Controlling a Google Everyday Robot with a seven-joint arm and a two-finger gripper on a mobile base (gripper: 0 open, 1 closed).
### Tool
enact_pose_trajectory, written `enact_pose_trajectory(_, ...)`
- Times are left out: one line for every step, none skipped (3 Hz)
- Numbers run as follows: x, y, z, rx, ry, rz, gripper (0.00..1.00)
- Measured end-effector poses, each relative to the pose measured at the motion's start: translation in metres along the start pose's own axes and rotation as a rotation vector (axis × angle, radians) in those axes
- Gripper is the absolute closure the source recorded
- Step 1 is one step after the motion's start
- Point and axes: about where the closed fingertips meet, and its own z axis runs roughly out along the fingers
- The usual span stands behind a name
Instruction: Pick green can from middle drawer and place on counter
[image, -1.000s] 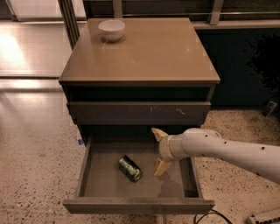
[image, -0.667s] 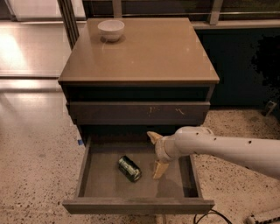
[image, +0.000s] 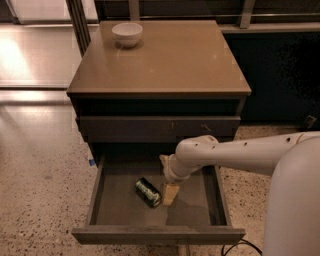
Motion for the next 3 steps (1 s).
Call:
enact_pose_trajectory(0.0,0.0,0.003,0.002,0.0,-0.003,0.0)
enact_pose_trajectory(0.002,0.001,0.011,0.01,0.002,-0.013,0.0)
enact_pose_trajectory(0.008,-0.006,0.031,0.032,-0.03,-0.049,0.0)
